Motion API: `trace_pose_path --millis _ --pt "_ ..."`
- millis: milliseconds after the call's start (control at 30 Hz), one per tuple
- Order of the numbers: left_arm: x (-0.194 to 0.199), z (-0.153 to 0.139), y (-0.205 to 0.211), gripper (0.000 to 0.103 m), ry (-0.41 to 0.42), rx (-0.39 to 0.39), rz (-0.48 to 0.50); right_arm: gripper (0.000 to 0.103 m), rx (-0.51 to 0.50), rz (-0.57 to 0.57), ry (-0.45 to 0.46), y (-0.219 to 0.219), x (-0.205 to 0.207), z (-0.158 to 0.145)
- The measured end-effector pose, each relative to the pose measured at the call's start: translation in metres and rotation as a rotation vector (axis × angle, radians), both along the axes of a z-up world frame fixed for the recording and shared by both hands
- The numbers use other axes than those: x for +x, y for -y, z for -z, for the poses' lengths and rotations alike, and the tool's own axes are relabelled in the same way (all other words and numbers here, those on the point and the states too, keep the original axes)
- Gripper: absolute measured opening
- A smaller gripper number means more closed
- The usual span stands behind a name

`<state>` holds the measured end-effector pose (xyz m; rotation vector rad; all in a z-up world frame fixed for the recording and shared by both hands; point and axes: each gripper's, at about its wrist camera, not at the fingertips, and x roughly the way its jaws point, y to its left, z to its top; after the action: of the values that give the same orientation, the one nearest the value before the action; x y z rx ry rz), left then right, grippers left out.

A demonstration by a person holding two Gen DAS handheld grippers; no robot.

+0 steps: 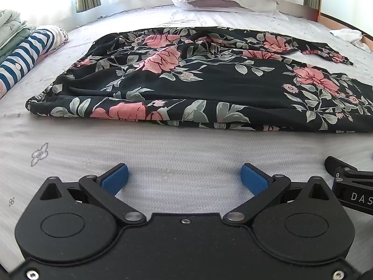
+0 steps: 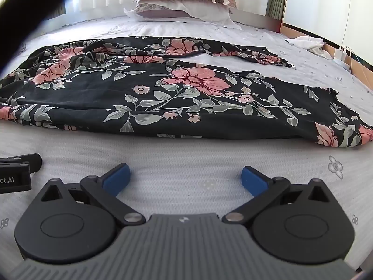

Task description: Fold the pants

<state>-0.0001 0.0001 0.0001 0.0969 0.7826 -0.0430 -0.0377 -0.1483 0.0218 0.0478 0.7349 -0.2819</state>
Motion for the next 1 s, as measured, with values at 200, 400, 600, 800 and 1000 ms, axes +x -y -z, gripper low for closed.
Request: trace_pose_path --millis 200,400,600,800,1000 --pt "-0.0009 0.0006 0.0016 0.103 0.002 0.003 -0.001 0.103 0.002 0.0 -0.002 -0.0003 -0.0003 0.0004" --pt "0.0 0.0 0.0001 0.103 0.0 -0.003 -0.001 0.103 -0.004 0.0 0.001 -0.0014 -0.0003 0.0004" --pt "0.0 -0.0001 -0.0002 0.103 0.001 -0.005 0.0 0.103 -0.003 0.0 0.0 -0.0005 -0.0001 0.0008" --pt "0.0 -0.0001 -0.0002 0.103 0.001 -0.005 0.0 0.103 -0.004 0.0 0.001 -0.0004 -0.0004 0.0008" --pt "0.0 -0.0001 -0.0002 0.103 0.001 -0.005 0.0 0.103 -0.004 0.0 0.002 -0.0004 -0.0006 0.0007"
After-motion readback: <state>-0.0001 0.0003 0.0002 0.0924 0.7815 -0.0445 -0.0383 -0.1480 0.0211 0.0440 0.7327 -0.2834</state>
